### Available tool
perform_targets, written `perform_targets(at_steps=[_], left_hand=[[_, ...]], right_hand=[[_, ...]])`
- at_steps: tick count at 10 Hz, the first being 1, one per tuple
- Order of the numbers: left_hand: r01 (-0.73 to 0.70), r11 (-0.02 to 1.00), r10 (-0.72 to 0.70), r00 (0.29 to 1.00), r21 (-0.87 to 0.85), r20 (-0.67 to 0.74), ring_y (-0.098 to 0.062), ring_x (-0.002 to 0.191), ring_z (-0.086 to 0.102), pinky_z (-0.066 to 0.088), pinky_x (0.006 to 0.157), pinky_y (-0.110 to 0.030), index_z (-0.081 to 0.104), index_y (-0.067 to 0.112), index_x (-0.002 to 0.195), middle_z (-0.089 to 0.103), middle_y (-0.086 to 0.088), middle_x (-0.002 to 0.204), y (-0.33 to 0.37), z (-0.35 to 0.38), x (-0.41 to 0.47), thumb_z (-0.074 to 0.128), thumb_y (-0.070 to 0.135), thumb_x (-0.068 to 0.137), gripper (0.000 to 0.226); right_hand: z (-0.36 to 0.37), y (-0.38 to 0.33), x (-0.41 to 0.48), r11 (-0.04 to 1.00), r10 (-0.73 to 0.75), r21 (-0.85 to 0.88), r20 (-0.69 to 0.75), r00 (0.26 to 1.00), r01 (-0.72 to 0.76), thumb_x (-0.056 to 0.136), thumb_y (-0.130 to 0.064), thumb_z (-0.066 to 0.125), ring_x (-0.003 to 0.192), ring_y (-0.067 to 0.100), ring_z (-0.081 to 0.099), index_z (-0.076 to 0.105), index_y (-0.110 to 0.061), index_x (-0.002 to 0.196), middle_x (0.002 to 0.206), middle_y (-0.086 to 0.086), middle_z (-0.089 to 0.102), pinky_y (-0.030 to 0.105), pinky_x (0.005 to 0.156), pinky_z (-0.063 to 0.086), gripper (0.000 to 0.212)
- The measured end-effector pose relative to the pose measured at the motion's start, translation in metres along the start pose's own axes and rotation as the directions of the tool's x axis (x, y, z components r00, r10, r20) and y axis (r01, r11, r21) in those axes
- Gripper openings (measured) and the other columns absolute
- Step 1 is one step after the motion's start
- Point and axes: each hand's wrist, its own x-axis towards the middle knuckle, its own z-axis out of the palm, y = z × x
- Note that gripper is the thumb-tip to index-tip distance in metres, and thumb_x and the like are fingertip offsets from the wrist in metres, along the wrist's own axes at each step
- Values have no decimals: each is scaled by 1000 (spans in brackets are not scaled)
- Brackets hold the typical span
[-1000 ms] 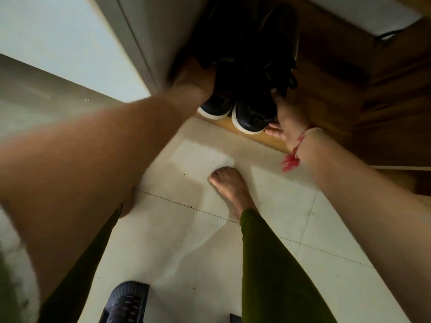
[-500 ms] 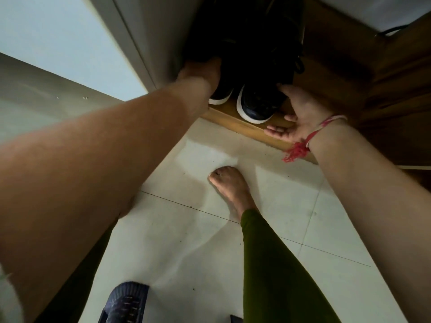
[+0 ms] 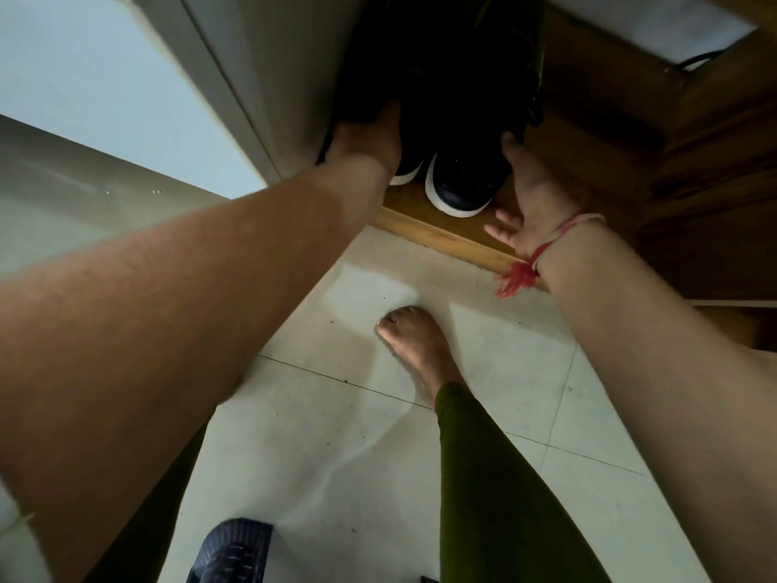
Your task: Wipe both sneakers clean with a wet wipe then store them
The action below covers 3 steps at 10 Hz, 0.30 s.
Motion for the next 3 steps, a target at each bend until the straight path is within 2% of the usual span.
perform_targets(at_steps=[1,2,3], left_hand=[[-80,985,92,993,154,-76,-27,126,43,36,103,-34,29,15,144,40,-8,142,-11,-4,-22,52,52,89,71],[-146,908,157,988,393,5,-31,126,42,36,98,-32,30,13,142,40,-14,139,-21,-7,-61,52,44,92,63],[-207,809,205,977,550,66,-35,127,38,33,101,-34,32,7,139,38,-20,137,-17,-16,-97,49,37,93,58]], right_hand=[[15,10,-16,960,-195,-235,-156,968,156,86,-53,56,125,27,44,41,-23,137,140,8,39,28,89,40,61],[26,22,-50,926,-360,-179,-153,920,332,87,-35,63,118,27,49,50,-20,129,136,11,41,27,84,40,47],[31,20,-91,842,-495,-309,-115,861,442,88,-26,61,117,31,47,49,-18,130,132,14,39,30,96,39,45]])
